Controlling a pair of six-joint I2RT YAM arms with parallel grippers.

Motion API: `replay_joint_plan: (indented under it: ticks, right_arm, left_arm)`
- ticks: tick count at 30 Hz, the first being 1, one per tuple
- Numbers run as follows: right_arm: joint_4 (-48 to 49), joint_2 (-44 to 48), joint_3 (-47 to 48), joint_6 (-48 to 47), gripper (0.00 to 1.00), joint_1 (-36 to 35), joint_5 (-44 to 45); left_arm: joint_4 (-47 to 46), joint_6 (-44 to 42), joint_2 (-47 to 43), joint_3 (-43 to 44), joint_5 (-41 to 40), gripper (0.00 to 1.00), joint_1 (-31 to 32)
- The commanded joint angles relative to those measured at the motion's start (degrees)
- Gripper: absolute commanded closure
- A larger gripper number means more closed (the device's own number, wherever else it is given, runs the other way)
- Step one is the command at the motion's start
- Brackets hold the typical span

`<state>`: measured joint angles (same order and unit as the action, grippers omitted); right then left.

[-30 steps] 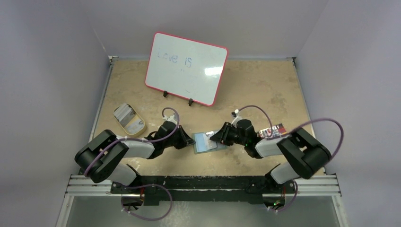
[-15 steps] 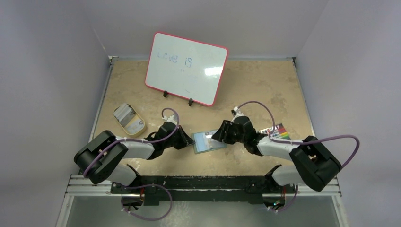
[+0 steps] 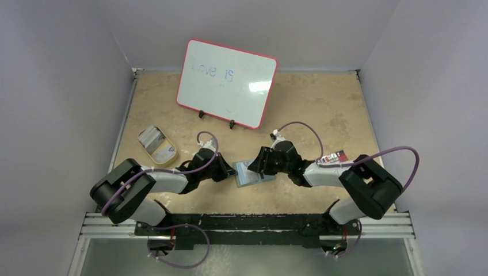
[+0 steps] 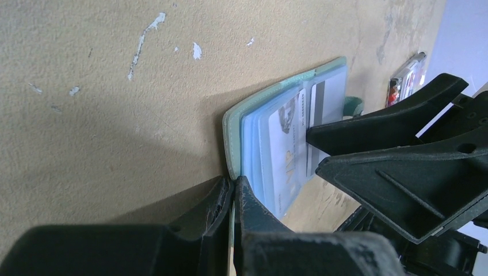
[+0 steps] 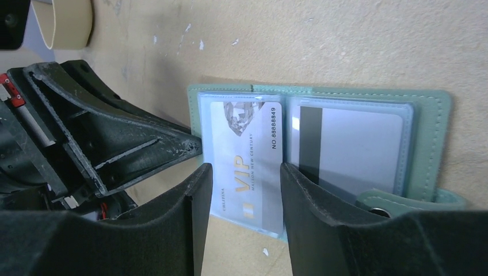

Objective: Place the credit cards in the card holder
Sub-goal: Insert the credit card into the card holder.

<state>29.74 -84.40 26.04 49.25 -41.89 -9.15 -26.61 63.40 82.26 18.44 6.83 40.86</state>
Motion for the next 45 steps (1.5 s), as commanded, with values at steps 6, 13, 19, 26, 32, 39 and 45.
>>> replay_joint_plan:
  ticks: [6,13,19,26,32,39,45]
  right_arm:
    - [5.75,-1.80,0.35,0.88,0.51,-1.88,-3.43]
    - [-2.01,3.48,0.77,-1.74,0.55,-1.88,-2.65]
    - [-15.05,12.83,2.67,-4.68,0.57,-1.79,5.42]
    - [-18.28,13.30,2.54,-5.72,0.59,-1.62,9.63]
    - [-13.82,9.17,-0.23,-5.05,0.68,-1.49,11.74]
    - [-11.70,7.48,-1.72,-3.97,0.70,-1.49,10.89]
    - [-11.11,7.54,-2.46,-3.72,0.71,-1.44,10.64]
  left_arm:
    - [-0.11,-2.02,-0.75,2.03,0.14,1.00,0.49]
    - [5.18,-4.93,-1.99,3.95,1.76,1.00,0.50]
    - [13.90,-8.84,-5.67,7.02,3.97,1.00,0.43]
    - [12.11,-7.64,-6.65,8.16,6.73,0.96,0.43]
    - [4.46,-4.00,-3.74,7.12,10.23,0.88,0.45]
    - [-7.65,0.45,-1.34,4.75,11.89,0.72,0.43]
    - [-10.61,0.43,0.92,4.19,12.25,0.71,0.46]
